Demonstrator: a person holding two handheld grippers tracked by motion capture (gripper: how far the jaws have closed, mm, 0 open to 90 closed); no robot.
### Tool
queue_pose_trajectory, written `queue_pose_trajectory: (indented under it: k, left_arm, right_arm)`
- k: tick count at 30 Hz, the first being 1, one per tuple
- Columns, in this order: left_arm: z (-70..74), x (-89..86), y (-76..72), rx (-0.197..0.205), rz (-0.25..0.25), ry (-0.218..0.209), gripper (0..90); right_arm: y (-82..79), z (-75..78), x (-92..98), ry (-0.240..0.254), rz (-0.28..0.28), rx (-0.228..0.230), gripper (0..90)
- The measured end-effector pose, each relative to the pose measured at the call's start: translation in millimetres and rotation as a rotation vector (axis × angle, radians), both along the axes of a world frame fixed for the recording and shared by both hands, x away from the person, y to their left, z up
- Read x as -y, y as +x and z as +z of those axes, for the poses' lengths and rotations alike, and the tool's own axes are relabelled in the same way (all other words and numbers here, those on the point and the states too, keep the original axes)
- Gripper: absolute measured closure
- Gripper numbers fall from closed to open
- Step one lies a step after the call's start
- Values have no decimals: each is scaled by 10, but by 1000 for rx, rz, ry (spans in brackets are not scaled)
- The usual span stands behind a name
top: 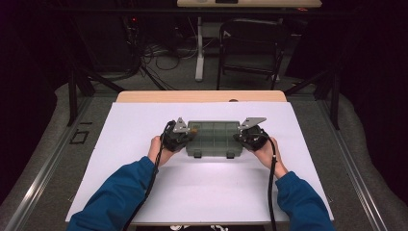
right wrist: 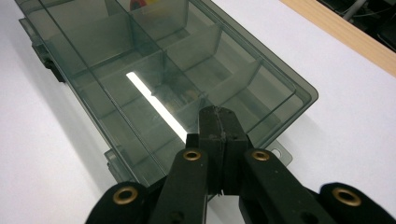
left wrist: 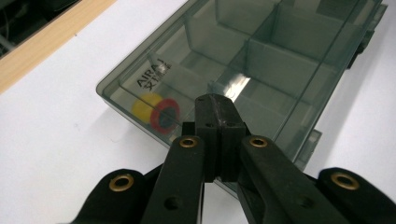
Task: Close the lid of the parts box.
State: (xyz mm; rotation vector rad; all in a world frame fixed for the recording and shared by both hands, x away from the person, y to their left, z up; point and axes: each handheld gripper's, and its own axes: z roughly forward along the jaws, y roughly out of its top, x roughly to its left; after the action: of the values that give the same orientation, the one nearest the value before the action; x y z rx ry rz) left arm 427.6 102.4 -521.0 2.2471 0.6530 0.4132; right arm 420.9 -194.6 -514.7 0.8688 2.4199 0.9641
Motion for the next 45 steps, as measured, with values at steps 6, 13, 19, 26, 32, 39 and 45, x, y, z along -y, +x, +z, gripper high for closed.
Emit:
queue_pose_trajectory:
  k: [6, 13, 19, 26, 32, 39, 45]
  left_arm:
    - [4, 7, -13, 6, -1, 10, 899]
    - [16, -7, -11, -9, -2, -9, 682]
    - [68, -79, -21, -13, 25, -24, 403]
    - [165, -205, -95, 5, 36, -53, 240]
    - [228, -331, -205, 23, 45, -67, 158]
    - [291, -499, -371, 53, 58, -94, 110]
    - [333, -655, -536, 81, 69, -122, 78]
  right_arm:
    - [15, -10, 9, 10, 1, -9, 900]
    - [16, -15, 15, 26, -9, -5, 888]
    - [-16, 26, 17, 40, -1, -5, 681]
    - [-75, 106, 23, 59, -3, 5, 415]
    - [-150, 181, 61, 76, -7, 9, 276]
    - [-273, 288, 94, 99, 2, 31, 171]
    - [-392, 345, 119, 116, 16, 49, 122]
